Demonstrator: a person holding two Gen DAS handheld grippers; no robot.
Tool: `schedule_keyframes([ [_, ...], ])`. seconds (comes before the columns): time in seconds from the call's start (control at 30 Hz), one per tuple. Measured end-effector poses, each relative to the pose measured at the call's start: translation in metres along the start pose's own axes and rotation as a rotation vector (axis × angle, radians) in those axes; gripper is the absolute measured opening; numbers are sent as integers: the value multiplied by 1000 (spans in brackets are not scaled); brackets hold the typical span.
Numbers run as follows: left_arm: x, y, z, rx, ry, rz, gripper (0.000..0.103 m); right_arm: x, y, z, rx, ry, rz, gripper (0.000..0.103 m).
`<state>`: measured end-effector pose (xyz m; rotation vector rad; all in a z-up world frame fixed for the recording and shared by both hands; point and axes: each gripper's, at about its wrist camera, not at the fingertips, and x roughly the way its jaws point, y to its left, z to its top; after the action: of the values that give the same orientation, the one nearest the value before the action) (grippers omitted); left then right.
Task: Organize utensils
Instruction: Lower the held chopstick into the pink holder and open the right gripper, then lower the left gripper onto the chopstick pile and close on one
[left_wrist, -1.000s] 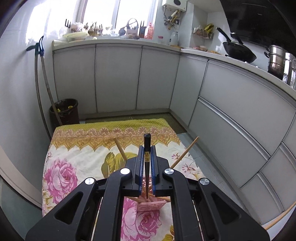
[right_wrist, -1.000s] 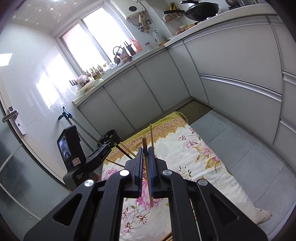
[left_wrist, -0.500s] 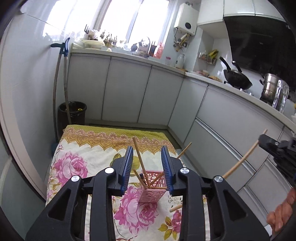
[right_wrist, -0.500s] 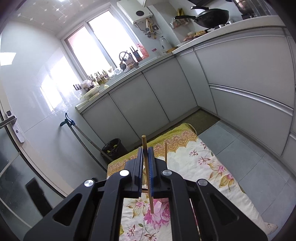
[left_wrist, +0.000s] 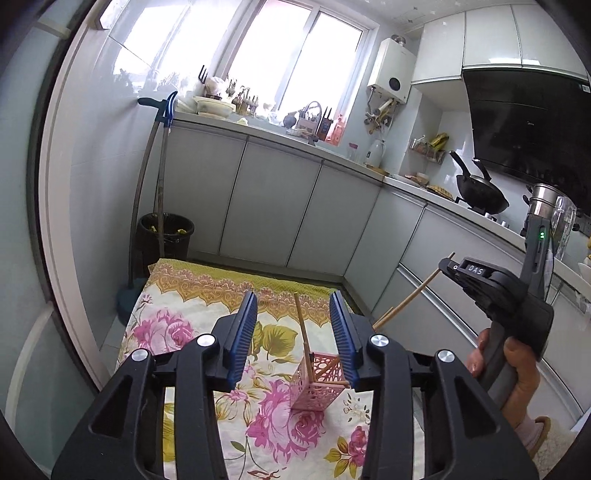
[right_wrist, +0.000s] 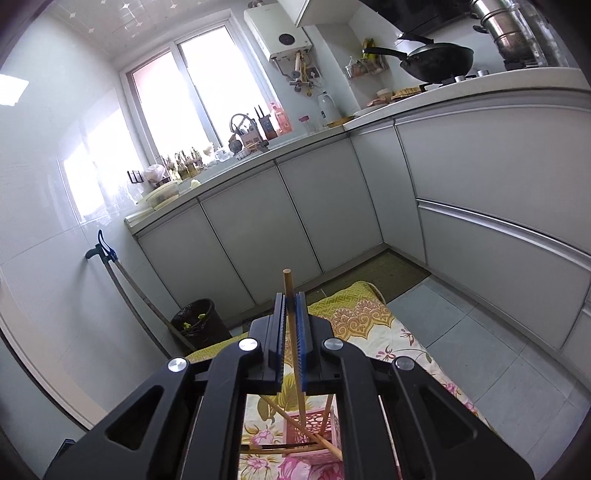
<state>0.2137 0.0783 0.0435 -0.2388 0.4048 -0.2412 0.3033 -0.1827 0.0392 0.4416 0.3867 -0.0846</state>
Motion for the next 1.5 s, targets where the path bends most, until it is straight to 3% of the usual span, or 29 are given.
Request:
schedule_keyframes([
  [0.33, 7, 2, -5, 22, 31, 15, 38, 44, -12, -52, -32, 146, -40, 7],
  [0.37, 7, 2, -6, 21, 32, 15, 39, 42, -13, -53, -30, 146, -38, 13],
  [0.47, 6, 0, -7, 31, 37, 15, 40, 29, -17, -49, -4, 106, -20, 51],
  [0.53, 6, 0, -8, 36, 43, 10, 40, 17, -21, -44, 12, 73, -14, 58],
  [0.6, 5, -2, -9, 40, 44, 9, 43, 1, -27, -39, 35, 39, -4, 74],
  [0.7, 4, -7, -11, 60, 53, 3, 47, -28, -41, -35, 73, -23, -1, 90],
  [0.83, 2, -17, -18, 88, 72, -3, 68, -68, -66, -42, 95, -36, -6, 96],
  [0.9, 1, -24, -24, 110, 83, -6, 86, -86, -81, -53, 89, 3, -32, 96],
  [0.97, 1, -33, -30, 139, 101, -12, 97, -98, -98, -65, 93, 55, -89, 96],
  [1.23, 23, -75, -79, 315, 309, -95, 96, -129, -179, -140, 185, 302, -351, 96],
  [1.37, 46, -92, -117, 381, 459, -148, 96, -129, -215, -171, 310, 471, -372, 96],
  [1.5, 70, -107, -157, 447, 598, -178, 96, -128, -223, -182, 342, 527, -370, 96],
])
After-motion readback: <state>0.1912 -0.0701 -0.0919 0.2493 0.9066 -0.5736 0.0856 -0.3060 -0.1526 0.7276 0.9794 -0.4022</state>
